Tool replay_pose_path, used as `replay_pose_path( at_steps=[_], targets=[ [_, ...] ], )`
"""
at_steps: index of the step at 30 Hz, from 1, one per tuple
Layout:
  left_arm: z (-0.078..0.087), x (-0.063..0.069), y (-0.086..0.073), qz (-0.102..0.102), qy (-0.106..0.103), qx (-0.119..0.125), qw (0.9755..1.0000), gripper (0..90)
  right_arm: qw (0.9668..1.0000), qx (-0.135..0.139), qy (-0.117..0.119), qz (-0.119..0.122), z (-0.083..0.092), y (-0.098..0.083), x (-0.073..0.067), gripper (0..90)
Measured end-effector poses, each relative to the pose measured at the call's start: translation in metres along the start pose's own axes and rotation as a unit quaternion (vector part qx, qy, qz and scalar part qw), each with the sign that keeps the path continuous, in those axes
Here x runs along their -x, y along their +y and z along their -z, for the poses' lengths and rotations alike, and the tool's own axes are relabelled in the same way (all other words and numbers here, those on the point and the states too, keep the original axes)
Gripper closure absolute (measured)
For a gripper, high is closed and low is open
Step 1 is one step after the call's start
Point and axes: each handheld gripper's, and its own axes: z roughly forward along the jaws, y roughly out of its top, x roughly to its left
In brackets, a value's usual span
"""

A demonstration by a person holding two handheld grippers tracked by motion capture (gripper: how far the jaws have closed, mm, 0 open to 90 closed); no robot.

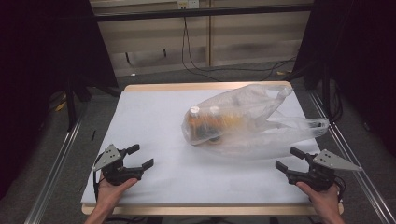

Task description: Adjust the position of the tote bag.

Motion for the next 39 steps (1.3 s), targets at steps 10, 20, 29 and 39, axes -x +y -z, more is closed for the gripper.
replay_pose_path(
  at_steps=[10,20,29,39],
  targets=[
    [-0.01,0.007,0.001,-0.013,-0.019,-0.027,0.9994,20.4,0.9994,-0.027,0.017,-0.015,-0.002,0.001,0.004,30.8],
    [-0.015,0.014,0.006,-0.017,-0.04,-0.036,0.9984,30.6,0.9987,-0.041,0.027,-0.013,-0.004,0.001,0.007,38.3],
    [-0.022,0.033,0.014,-0.032,-0.073,-0.031,0.9964,38.4,0.9985,-0.046,0.028,-0.012,-0.002,0.002,0.009,43.2],
    [-0.036,0.045,0.029,-0.046,-0.11,-0.032,0.9924,45.9,0.998,-0.058,0.02,-0.016,-0.001,0.001,0.015,44.1]
  ],
)
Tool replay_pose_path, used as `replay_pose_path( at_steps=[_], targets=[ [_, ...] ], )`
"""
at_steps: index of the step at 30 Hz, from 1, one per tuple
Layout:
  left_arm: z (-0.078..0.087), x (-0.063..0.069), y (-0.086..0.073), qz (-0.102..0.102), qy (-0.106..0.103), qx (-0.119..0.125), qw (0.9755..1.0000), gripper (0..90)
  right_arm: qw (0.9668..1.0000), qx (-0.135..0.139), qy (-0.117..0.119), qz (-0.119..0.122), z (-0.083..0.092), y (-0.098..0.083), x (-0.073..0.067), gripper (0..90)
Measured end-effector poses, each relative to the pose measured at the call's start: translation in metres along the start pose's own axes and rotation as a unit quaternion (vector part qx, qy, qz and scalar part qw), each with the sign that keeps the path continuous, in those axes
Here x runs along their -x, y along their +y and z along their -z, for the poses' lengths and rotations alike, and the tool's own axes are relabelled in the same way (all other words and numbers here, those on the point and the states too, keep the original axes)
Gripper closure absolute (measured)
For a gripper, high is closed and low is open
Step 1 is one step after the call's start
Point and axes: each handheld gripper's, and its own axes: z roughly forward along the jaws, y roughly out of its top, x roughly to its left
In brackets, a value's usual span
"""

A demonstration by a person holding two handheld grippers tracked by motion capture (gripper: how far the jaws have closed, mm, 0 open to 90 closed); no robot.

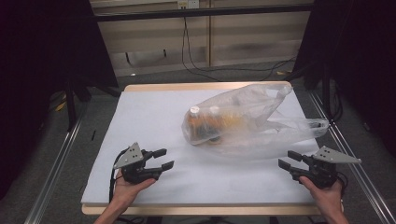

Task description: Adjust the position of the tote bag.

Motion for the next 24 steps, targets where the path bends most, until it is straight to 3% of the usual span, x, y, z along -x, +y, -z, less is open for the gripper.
replay_pose_path(
  at_steps=[3,9,12,24],
  targets=[
    [-0.009,0.005,0.007,-0.01,-0.017,-0.002,0.9998,47.2,1.0,-0.002,-0.008,-0.003,0.001,0.0,0.006,42.6],
    [-0.022,0.011,0.021,-0.02,-0.028,0.004,0.9994,47.3,0.9998,0.001,-0.02,-0.003,0.002,0.004,0.012,40.7],
    [-0.035,0.012,0.035,-0.024,-0.038,0.014,0.9989,47.3,0.9996,0.002,-0.023,-0.016,0.001,0.005,0.015,40.9],
    [-0.072,0.02,0.08,-0.045,-0.064,0.027,0.9966,47.9,0.9988,-0.012,-0.041,-0.023,-0.001,0.006,0.033,37.9]
  ],
)
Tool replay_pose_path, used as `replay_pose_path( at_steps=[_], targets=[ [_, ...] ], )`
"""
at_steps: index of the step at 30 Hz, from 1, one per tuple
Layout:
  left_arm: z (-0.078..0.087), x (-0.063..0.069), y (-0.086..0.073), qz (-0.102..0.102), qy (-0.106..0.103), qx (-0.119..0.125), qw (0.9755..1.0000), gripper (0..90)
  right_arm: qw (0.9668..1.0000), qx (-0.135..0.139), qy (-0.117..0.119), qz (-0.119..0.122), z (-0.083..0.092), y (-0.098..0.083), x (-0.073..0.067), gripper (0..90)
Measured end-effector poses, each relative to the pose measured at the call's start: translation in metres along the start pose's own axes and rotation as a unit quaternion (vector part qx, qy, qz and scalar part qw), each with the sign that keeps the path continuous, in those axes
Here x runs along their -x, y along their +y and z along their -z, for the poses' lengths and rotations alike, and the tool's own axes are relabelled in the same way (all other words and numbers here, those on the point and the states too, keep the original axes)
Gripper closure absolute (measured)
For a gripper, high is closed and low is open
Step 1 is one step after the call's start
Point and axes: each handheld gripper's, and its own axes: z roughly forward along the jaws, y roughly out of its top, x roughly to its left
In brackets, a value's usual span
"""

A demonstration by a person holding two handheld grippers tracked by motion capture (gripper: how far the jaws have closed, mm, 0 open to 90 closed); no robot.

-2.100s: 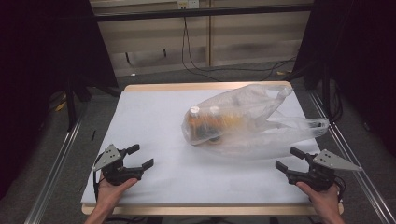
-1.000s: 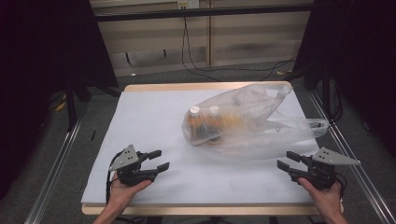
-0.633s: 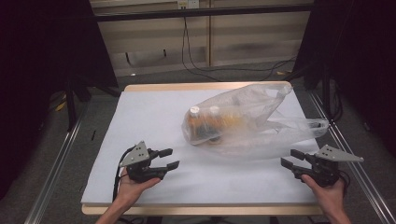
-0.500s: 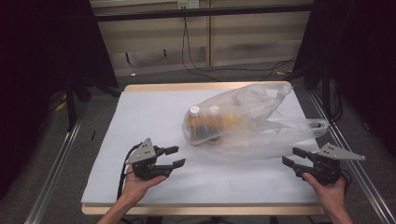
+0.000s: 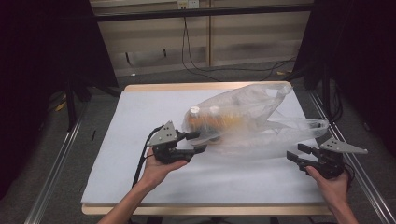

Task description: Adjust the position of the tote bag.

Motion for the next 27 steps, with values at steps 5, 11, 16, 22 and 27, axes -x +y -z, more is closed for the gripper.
replay_pose_path(
  at_steps=[5,11,16,22,27],
  targets=[
    [-0.009,0.001,0.015,-0.004,-0.012,0.011,0.9999,48.0,1.0,-0.004,-0.002,0.0,0.0,0.0,0.003,36.0],
    [-0.024,0.003,0.042,-0.022,-0.027,0.019,0.9992,47.7,0.9998,-0.016,-0.005,-0.005,-0.003,-0.002,0.011,34.3],
    [-0.039,-0.001,0.059,-0.025,-0.032,0.021,0.9989,47.2,0.9995,-0.03,-0.005,-0.006,-0.007,-0.004,0.015,33.8],
    [-0.053,-0.006,0.071,-0.025,-0.029,0.016,0.9991,45.5,0.9992,-0.038,-0.014,-0.009,-0.011,-0.004,0.02,29.9],
    [-0.072,-0.006,0.088,-0.032,-0.028,0.015,0.999,41.3,0.9987,-0.043,-0.017,-0.02,-0.016,-0.002,0.029,21.9]
  ],
)
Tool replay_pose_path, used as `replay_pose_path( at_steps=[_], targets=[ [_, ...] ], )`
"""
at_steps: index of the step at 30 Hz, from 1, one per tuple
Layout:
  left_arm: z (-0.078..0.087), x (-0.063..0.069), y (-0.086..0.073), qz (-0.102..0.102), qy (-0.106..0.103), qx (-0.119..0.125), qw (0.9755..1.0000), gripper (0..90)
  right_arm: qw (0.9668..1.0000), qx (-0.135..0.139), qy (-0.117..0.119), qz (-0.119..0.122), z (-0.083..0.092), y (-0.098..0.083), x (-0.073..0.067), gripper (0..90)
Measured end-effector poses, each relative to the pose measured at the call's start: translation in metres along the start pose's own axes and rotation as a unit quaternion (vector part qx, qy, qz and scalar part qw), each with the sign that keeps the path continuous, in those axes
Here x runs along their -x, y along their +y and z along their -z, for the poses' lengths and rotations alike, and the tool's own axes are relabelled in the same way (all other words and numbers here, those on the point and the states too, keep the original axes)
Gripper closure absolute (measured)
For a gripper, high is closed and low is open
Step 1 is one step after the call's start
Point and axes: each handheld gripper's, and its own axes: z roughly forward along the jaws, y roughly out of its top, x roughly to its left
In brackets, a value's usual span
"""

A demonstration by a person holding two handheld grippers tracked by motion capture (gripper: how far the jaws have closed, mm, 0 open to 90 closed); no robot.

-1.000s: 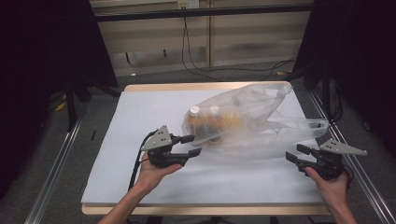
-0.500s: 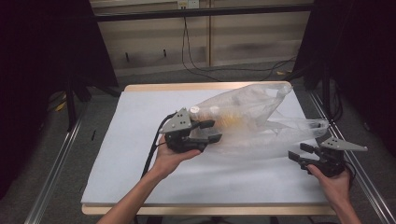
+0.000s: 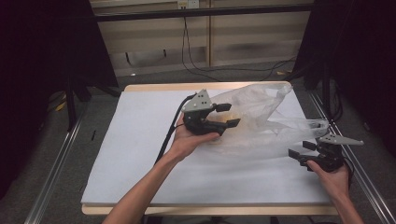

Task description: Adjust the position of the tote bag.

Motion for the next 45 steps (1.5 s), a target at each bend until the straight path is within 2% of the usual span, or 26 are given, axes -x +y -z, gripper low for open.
replay_pose_path(
  at_steps=[2,5,8,12,13,15,17,18,19,20,22,23,27,29,30,31,32,33,34,35,36,45],
  targets=[
    [-0.003,0.0,0.003,-0.002,-0.002,0.001,1.0,39.3,1.0,0.0,0.0,-0.003,-0.001,0.0,0.001,20.5],
    [-0.016,0.002,0.014,-0.013,-0.014,-0.006,0.9998,36.6,0.9999,-0.001,0.0,-0.014,-0.005,0.002,0.005,17.8],
    [-0.022,0.004,0.017,-0.023,-0.015,-0.013,0.9995,35.7,0.9998,-0.002,0.004,-0.018,-0.007,0.006,0.008,16.7],
    [-0.035,0.003,0.013,-0.029,-0.005,-0.046,0.9985,35.8,0.9995,0.009,0.008,-0.031,-0.01,0.011,0.014,16.6],
    [-0.037,0.002,0.011,-0.023,-0.005,-0.05,0.9985,40.7,0.9995,0.01,0.008,-0.03,-0.012,0.012,0.015,16.6],
    [-0.038,-0.001,0.009,-0.025,-0.003,-0.065,0.9976,50.7,0.9992,0.017,0.01,-0.035,-0.015,0.015,0.016,17.9],
    [-0.037,-0.004,0.006,-0.018,-0.013,-0.066,0.9976,65.1,0.999,0.024,0.016,-0.035,-0.019,0.019,0.016,22.3],
    [-0.037,-0.004,0.005,-0.019,-0.01,-0.069,0.9974,70.8,0.9988,0.028,0.019,-0.036,-0.021,0.022,0.015,25.6],
    [-0.037,-0.004,0.005,-0.019,-0.01,-0.069,0.9974,73.5,0.9988,0.028,0.019,-0.036,-0.021,0.022,0.015,25.6],
    [-0.035,-0.006,0.004,-0.014,-0.014,-0.067,0.9976,79.0,0.9985,0.042,0.02,-0.028,-0.023,0.027,0.012,32.7],
    [-0.033,-0.006,0.005,-0.013,-0.011,-0.068,0.9975,81.5,0.9983,0.045,0.023,-0.029,-0.024,0.029,0.012,35.2],
    [-0.031,-0.007,0.005,-0.019,-0.015,-0.072,0.9971,87.0,0.9981,0.048,0.027,-0.025,-0.026,0.032,0.01,43.2],
    [-0.026,-0.008,0.006,-0.021,-0.017,-0.068,0.9973,89.4,0.9974,0.06,0.035,-0.021,-0.026,0.036,0.008,60.5],
    [-0.025,-0.008,0.006,-0.018,-0.012,-0.068,0.9974,89.6,0.9974,0.06,0.035,-0.018,-0.025,0.037,0.007,63.6],
    [-0.024,-0.009,0.006,-0.019,-0.013,-0.068,0.9974,89.6,0.9973,0.061,0.038,-0.014,-0.023,0.037,0.007,68.5],
    [-0.024,-0.009,0.006,-0.014,-0.012,-0.066,0.9977,89.9,0.9967,0.067,0.044,-0.01,-0.02,0.039,0.007,78.3],
    [-0.023,-0.011,0.006,-0.015,-0.011,-0.068,0.9975,89.9,0.9963,0.072,0.046,-0.009,-0.019,0.04,0.008,82.9],
    [-0.022,-0.012,0.005,-0.015,-0.012,-0.067,0.9975,89.9,0.9963,0.072,0.046,-0.009,-0.019,0.04,0.008,82.9],
    [-0.02,-0.013,0.005,-0.006,-0.012,-0.061,0.998,90.0,0.9957,0.077,0.051,-0.012,-0.015,0.042,0.008,90.0],
    [-0.019,-0.014,0.004,-0.011,-0.008,-0.063,0.9979,90.0,0.9954,0.079,0.053,-0.011,-0.015,0.043,0.008,90.0],
    [-0.018,-0.015,0.004,-0.003,-0.006,-0.059,0.9982,90.0,0.9953,0.08,0.055,-0.011,-0.015,0.045,0.008,90.0],
    [-0.006,-0.022,-0.001,0.005,-0.001,-0.047,0.9989,90.0,0.9942,0.087,0.063,0.008,-0.01,0.057,-0.001,90.0]
  ],
)
